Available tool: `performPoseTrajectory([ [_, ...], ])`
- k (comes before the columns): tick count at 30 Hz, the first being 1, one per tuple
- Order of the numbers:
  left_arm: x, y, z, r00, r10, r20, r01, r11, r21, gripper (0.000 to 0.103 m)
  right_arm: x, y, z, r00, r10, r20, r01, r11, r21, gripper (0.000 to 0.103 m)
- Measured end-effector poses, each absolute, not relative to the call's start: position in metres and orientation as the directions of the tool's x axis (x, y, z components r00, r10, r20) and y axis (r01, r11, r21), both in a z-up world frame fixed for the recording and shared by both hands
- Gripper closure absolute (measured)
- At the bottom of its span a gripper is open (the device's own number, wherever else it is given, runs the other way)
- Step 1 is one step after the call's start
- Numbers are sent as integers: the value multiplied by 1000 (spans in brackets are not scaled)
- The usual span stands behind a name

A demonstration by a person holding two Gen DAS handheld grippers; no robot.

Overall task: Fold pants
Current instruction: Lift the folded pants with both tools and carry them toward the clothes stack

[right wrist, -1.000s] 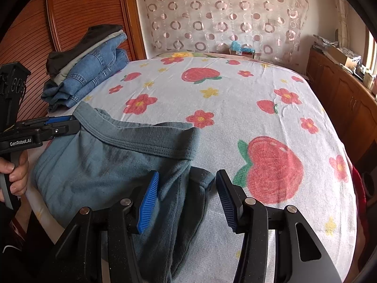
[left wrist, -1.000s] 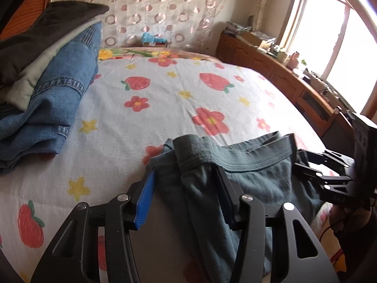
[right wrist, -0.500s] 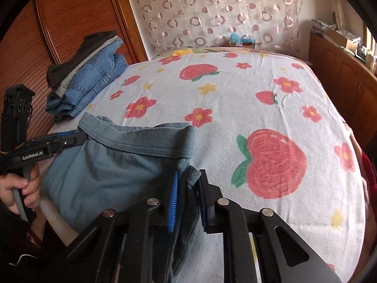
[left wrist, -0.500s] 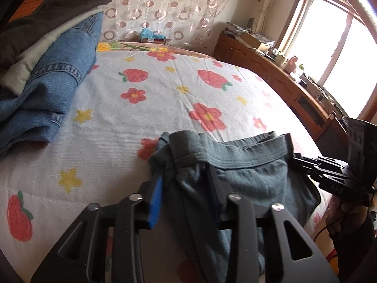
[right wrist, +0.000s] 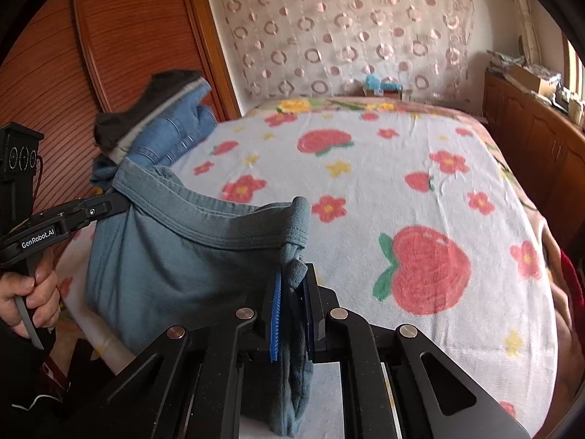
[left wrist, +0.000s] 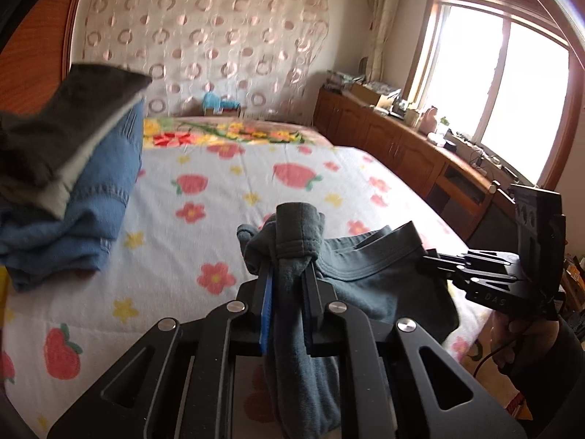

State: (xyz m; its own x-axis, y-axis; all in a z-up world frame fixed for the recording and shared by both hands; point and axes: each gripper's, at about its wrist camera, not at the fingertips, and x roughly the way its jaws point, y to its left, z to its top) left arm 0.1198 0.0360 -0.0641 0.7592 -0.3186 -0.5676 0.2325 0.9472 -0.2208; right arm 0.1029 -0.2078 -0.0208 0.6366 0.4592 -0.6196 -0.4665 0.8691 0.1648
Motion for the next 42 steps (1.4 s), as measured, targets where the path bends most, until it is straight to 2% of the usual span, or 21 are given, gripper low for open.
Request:
performPoseTrajectory([
  [8, 109, 36, -27, 813, -315, -490, 250, 948, -195, 89, 87, -214, 13, 710, 469, -525, -470, 871, 142, 94],
  [19, 102, 52, 13, 868, -275, -413, 232, 961, -152, 89, 86, -208, 47, 740, 493, -457, -515, 853, 85, 94],
  [32, 87, 76, 32, 902, -228, -367, 194, 973, -128, 89, 98, -191, 54, 725, 532, -437, -574, 818, 45, 94],
  [42, 97, 105, 23, 910, -179, -374, 138, 981, -134, 89, 133, -169, 51, 696, 573, -434, -624, 781, 30, 94],
])
